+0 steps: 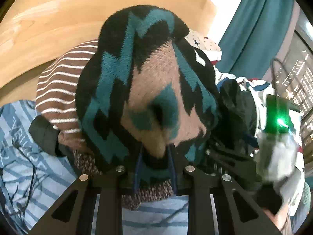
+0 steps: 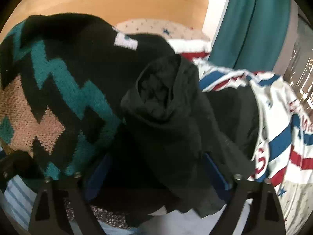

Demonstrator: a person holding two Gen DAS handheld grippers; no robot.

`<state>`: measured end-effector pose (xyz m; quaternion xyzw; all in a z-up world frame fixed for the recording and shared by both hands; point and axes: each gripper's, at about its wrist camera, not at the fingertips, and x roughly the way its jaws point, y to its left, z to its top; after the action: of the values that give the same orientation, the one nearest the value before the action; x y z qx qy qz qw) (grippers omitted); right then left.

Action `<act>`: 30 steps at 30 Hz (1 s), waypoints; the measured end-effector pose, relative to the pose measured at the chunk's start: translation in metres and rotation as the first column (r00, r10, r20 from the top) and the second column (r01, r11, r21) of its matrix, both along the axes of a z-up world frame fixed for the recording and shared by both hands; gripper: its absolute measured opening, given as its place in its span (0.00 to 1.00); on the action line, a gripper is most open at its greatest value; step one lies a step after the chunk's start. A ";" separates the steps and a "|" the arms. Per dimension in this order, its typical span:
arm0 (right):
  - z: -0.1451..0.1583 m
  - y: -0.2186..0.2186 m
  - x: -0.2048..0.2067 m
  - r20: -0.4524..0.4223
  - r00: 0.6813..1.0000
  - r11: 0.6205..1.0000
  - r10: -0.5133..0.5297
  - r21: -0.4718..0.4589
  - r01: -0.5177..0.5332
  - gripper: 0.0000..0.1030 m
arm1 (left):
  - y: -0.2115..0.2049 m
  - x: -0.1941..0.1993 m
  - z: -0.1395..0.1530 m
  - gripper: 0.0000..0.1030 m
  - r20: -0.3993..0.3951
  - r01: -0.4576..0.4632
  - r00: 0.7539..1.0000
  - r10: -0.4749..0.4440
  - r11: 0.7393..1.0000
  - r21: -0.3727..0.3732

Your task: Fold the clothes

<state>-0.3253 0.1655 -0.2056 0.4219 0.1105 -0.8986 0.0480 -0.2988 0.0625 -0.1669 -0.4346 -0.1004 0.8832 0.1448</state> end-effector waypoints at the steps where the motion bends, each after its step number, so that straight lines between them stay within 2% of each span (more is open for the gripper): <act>1: -0.001 0.004 0.003 0.015 1.000 1.000 0.000 -0.019 0.000 0.62 | -0.004 0.003 0.001 0.24 0.004 -0.009 1.000 0.009 1.000 0.018; 2: -0.003 0.007 0.005 0.029 1.000 0.999 0.001 -0.037 0.001 0.34 | -0.008 0.007 0.001 0.24 0.008 -0.018 1.000 0.018 0.999 0.037; 4: -0.005 0.015 0.011 0.058 0.998 0.997 0.002 -0.074 0.002 0.11 | -0.016 0.014 0.004 0.24 0.016 -0.034 0.999 0.033 0.997 0.063; 8: 0.007 0.039 0.046 0.007 0.999 0.994 -0.054 -0.091 0.054 0.01 | -0.030 0.030 0.015 0.24 0.019 -0.057 0.998 0.055 0.994 0.094; 11: 0.024 0.068 0.089 -0.025 0.993 0.988 -0.112 -0.109 0.109 0.01 | -0.040 0.047 0.027 0.25 0.019 -0.076 0.997 0.075 0.989 0.127; 12: 0.028 0.079 0.106 -0.021 0.990 0.985 -0.139 -0.111 0.136 0.01 | -0.043 0.053 0.030 0.37 0.035 -0.083 0.996 0.079 0.986 0.141; 13: 0.033 0.090 0.121 -0.017 0.987 0.980 -0.162 -0.122 0.159 0.01 | -0.044 0.057 0.031 0.56 0.063 -0.094 0.994 0.085 0.982 0.161; 15: 0.039 0.112 0.154 -0.008 0.983 0.972 -0.184 -0.150 0.181 0.01 | -0.042 0.067 0.035 0.69 0.104 -0.108 0.991 0.087 0.971 0.212; 18: 0.037 0.128 0.196 0.036 0.988 0.973 -0.148 -0.176 0.152 0.01 | -0.025 0.086 0.038 0.69 0.126 -0.073 0.991 0.040 0.959 0.274; 24: 0.028 0.146 0.247 0.102 0.989 0.966 -0.109 -0.225 0.130 0.01 | 0.011 0.130 0.028 0.69 0.213 -0.008 0.976 -0.048 0.967 0.254; 27: 0.041 0.156 0.248 0.084 0.989 0.959 -0.122 -0.247 0.139 0.06 | 0.006 0.143 0.028 0.69 0.209 -0.030 0.978 -0.020 0.972 0.232; 28: 0.046 0.157 0.247 0.069 0.990 0.958 -0.124 -0.251 0.137 0.09 | 0.002 0.144 0.031 0.69 0.201 -0.041 0.980 -0.005 0.974 0.221; 30: 0.059 0.153 0.240 0.023 0.993 0.959 -0.119 -0.257 0.121 0.32 | -0.007 0.138 0.038 0.69 0.183 -0.060 0.983 0.022 0.977 0.207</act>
<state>-0.0850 0.3183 -0.1471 0.4214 -0.0334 -0.9050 0.0483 -0.1608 0.0553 -0.1288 -0.4923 -0.2154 0.8277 0.1621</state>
